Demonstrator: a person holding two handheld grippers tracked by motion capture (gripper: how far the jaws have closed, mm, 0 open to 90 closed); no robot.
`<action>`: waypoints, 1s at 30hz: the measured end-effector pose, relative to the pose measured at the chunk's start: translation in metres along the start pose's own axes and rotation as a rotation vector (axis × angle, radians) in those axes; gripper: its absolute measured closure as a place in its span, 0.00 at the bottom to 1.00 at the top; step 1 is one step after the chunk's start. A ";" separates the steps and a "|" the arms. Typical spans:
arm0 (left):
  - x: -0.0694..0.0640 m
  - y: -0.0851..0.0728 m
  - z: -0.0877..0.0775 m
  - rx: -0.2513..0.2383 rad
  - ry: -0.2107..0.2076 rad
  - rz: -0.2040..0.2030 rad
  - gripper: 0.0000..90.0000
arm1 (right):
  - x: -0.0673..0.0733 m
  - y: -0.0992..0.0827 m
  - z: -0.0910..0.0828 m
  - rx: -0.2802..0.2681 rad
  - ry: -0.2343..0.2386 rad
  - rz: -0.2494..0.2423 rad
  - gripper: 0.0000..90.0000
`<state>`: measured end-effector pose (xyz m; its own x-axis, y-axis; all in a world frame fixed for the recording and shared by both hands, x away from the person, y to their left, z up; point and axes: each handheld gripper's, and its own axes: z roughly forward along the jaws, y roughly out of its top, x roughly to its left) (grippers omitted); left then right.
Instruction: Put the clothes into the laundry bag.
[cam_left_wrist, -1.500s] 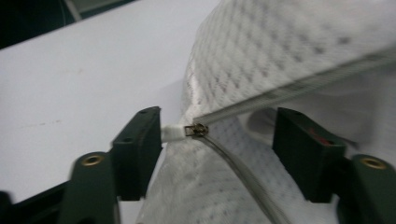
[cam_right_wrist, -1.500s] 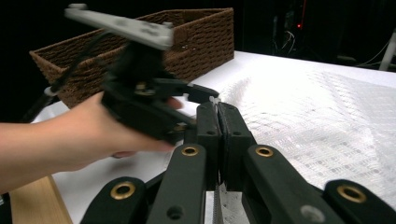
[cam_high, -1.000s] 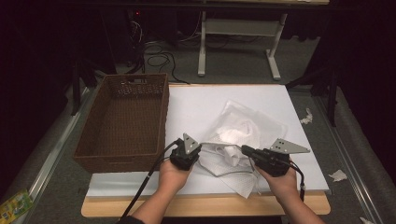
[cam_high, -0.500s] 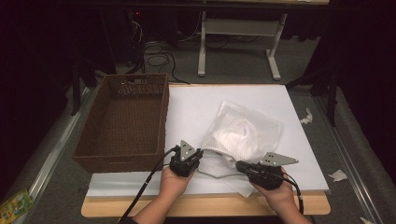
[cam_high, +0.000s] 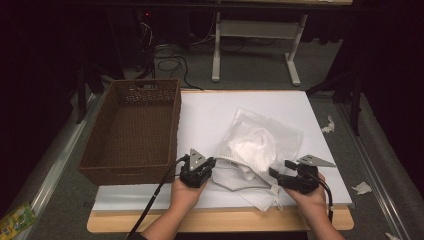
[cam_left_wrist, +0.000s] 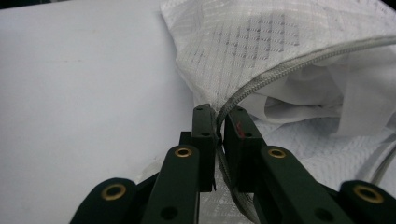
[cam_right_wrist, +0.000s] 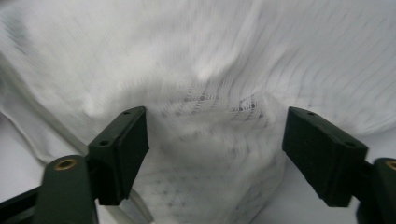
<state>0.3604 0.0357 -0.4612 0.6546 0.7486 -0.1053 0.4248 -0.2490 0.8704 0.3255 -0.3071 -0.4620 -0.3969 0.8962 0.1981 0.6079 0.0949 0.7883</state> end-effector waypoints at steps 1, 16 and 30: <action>0.000 0.000 -0.001 -0.005 -0.004 -0.008 0.92 | 0.000 -0.002 0.008 0.032 -0.008 -0.001 0.24; -0.023 0.004 -0.020 -0.089 -0.040 0.038 0.95 | -0.001 0.022 0.056 0.108 -0.100 -0.157 0.71; -0.023 -0.009 0.000 -0.038 -0.007 0.086 0.91 | -0.035 0.062 0.089 0.030 -0.074 -0.177 0.90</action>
<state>0.3416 0.0210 -0.4662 0.6922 0.7209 -0.0325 0.3424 -0.2884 0.8942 0.4382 -0.2937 -0.4714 -0.4480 0.8940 0.0135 0.5537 0.2655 0.7893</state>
